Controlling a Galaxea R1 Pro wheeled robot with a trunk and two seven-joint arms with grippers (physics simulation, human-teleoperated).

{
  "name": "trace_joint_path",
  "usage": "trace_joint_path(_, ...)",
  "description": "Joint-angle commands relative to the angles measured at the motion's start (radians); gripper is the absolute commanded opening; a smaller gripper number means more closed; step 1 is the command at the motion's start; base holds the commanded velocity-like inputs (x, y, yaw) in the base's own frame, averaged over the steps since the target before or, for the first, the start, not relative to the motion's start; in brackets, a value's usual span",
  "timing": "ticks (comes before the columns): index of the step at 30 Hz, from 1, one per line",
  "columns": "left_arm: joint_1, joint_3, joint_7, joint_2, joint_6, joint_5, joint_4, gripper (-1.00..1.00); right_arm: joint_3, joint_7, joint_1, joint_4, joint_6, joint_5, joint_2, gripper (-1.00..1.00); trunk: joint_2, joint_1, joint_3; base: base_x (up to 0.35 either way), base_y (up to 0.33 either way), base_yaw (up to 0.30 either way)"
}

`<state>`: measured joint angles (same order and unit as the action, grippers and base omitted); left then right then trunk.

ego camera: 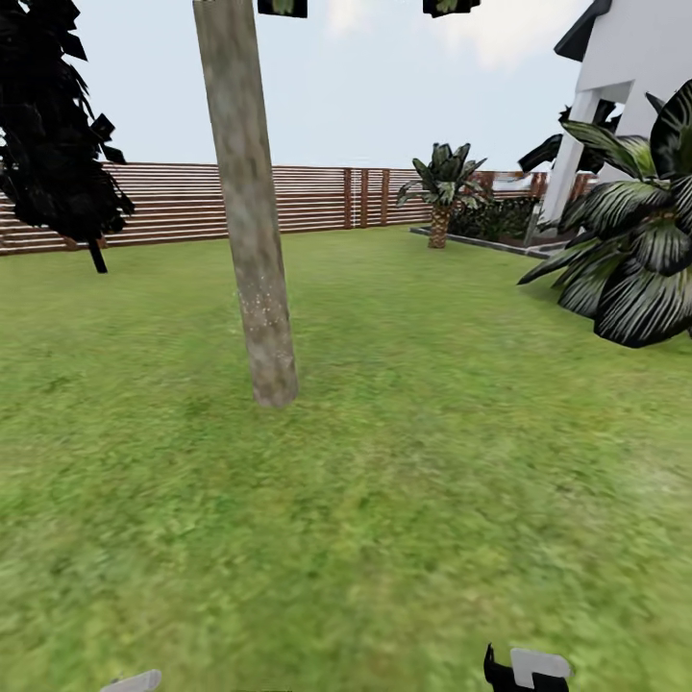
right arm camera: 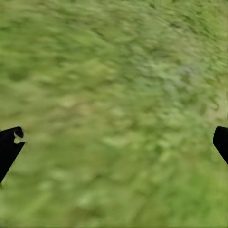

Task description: In the garden, pick up the pesticide atomizer on the floor and spray pesticide onto both trees until each tree trunk is fully covered.

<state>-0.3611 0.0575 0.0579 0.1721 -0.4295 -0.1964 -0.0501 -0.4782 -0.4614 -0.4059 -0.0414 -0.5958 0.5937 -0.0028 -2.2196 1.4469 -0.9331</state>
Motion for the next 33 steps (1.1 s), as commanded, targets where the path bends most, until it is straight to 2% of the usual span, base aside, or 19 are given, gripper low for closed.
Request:
trace_joint_path(1, -0.001, 0.005, 0.000, 0.000, -0.003, 0.002, 0.001, -1.00, -0.007, -0.005, -0.001, 0.001, -0.003, 0.011, 0.000, 1.00, 0.000, 0.000, -0.001, 0.000, -0.017, 0.282)
trace_joint_path(33, -0.001, 0.007, -0.001, 0.007, -0.001, 0.002, 0.001, -1.00, -0.006, -0.005, -0.001, 0.002, -0.004, 0.011, 0.001, 1.00, 0.000, 0.000, -0.001, 0.000, -0.001, 0.283)
